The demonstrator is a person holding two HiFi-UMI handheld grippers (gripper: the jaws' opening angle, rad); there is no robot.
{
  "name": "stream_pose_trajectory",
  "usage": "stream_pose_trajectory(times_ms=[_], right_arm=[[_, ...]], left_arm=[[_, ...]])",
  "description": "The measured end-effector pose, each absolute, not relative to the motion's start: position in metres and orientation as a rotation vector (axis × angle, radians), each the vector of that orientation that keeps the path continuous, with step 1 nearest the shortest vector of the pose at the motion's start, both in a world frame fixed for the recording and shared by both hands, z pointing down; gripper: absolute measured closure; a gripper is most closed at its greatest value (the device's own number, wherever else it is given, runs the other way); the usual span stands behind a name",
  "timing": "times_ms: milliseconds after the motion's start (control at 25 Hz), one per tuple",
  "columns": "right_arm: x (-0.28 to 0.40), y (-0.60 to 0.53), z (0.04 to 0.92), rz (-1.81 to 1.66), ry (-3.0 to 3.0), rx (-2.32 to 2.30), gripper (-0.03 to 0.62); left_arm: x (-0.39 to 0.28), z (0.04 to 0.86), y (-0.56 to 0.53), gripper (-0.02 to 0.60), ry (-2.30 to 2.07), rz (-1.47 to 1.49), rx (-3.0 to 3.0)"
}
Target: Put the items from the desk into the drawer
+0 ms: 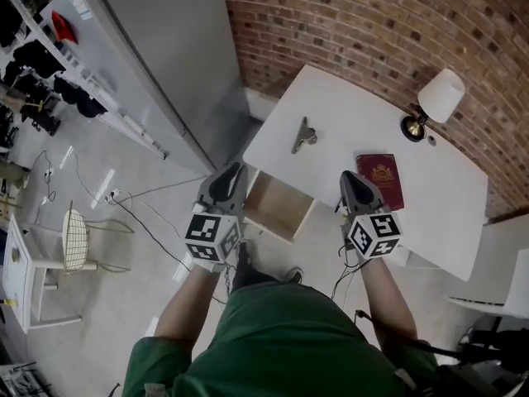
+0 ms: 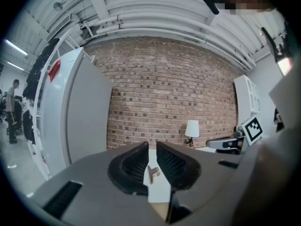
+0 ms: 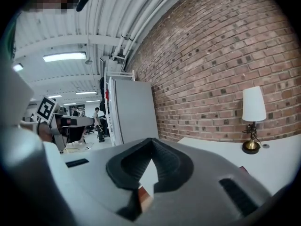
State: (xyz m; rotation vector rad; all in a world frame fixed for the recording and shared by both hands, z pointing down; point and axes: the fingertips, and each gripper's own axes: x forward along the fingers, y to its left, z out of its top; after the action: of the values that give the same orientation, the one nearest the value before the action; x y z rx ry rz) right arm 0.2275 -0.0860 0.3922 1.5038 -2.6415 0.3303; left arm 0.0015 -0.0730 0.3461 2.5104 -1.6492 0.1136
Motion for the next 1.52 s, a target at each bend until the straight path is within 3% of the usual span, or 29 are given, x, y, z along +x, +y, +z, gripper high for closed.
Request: stream_pose_trajectory(times_ms=[320,880,1040,1520], right_arm=[[0.223,-0.145,0.413,0.447,-2.532,1.639,0.591],[0.203,-0.246,0.532,1.227,-2.287,1.762,0.588],[0.201,-0.273,0.57,1.373,-2.21,1.757,0.536],[0.205,-0.329,0.668,1.539,-2.0,1.69,0.485]], left_arm=[[-0.022,0.369,-0.127,0.534,-1.527,0.168,2.545],[-0.091,0.417,-0.2,0.534,-1.353,0.272,2.544],[-0.116,0.433,-0.203,0.534,-1.352,0.331,2.51],[-0.172,0.46,-0.198,0.534,-1.4,0.424,2.436]])
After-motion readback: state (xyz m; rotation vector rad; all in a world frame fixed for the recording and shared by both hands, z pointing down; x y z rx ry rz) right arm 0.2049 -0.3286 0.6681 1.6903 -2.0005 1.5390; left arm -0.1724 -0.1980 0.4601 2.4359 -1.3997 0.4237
